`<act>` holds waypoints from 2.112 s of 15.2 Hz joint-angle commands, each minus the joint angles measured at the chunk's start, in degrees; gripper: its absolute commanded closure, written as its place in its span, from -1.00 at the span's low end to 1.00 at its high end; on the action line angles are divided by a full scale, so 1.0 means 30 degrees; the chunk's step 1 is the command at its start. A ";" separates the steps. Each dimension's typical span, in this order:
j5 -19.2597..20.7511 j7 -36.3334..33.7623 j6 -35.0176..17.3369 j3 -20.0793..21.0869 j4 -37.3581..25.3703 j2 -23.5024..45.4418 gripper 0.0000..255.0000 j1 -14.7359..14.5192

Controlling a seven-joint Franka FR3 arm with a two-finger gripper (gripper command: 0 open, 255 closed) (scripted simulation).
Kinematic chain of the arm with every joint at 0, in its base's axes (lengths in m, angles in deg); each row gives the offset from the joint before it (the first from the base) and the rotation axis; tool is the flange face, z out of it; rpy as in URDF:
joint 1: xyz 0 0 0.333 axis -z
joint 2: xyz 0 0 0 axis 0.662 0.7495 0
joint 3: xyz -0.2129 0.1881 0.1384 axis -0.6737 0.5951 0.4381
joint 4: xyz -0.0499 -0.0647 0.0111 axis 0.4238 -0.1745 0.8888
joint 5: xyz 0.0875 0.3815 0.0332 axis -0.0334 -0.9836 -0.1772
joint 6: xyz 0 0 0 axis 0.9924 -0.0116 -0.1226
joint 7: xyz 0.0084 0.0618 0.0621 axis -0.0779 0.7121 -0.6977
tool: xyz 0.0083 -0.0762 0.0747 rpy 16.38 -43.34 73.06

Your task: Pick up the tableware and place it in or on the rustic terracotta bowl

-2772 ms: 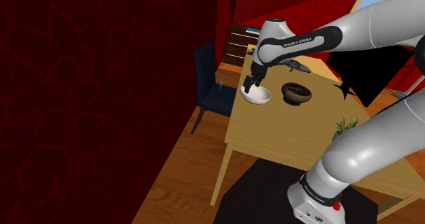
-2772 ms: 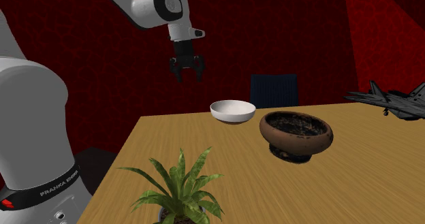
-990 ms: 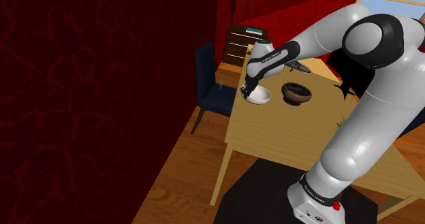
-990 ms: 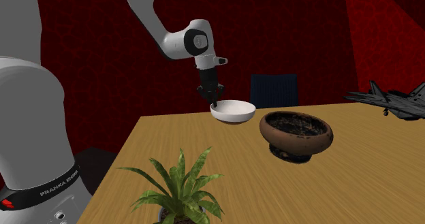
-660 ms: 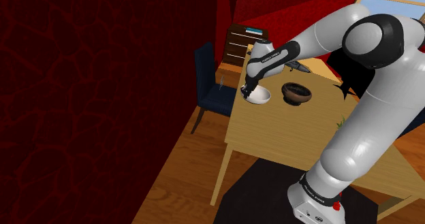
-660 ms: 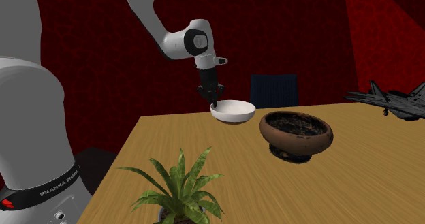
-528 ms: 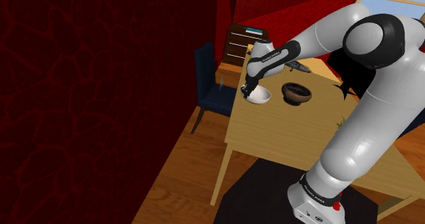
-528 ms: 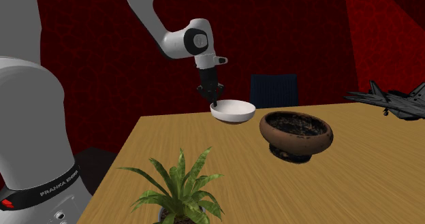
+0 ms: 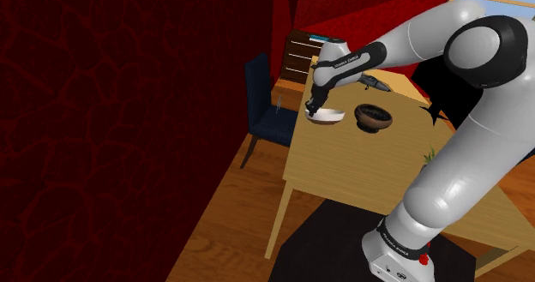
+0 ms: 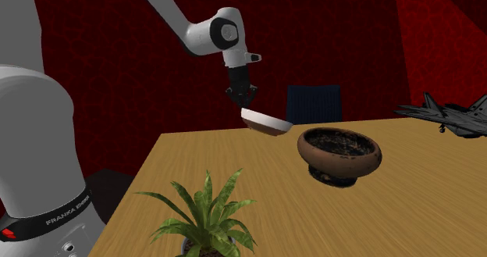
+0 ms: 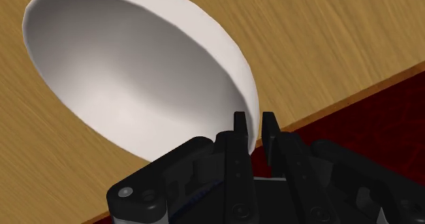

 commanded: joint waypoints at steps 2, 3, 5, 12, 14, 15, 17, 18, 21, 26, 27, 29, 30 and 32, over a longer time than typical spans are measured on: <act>0.0001 0.0041 0.0756 0.0020 -0.0300 -0.0463 1.00 -0.0024; -0.0004 0.0061 0.1008 0.0025 -0.0418 -0.0597 1.00 -0.0030; -0.0013 0.0102 0.1511 0.0036 -0.0668 -0.0853 1.00 -0.0041; -0.0055 0.0250 0.3276 0.0078 -0.1669 -0.1624 1.00 -0.0078; -0.0070 0.0293 0.3780 0.0092 -0.1991 -0.1808 1.00 -0.0088; -0.0077 0.0315 0.4033 0.0098 -0.2159 -0.1894 1.00 -0.0093; -0.0092 0.0359 0.4537 0.0111 -0.2505 -0.2054 1.00 -0.0103; -0.0100 0.0381 0.4789 0.0118 -0.2684 -0.2128 1.00 -0.0108; -0.0125 0.0449 0.5545 0.0137 -0.3247 -0.2325 1.00 -0.0123; -0.0126 0.1361 0.6172 -0.0316 -0.3369 -0.2932 1.00 0.0257; -0.0113 0.1795 0.6180 -0.0559 -0.3216 -0.3143 1.00 0.0452; -0.0085 0.2675 0.6210 -0.1056 -0.2976 -0.3515 1.00 0.0842; -0.0072 0.3121 0.6231 -0.1312 -0.2889 -0.3674 1.00 0.1034; -0.0049 0.4025 0.6285 -0.1835 -0.2780 -0.3939 1.00 0.1418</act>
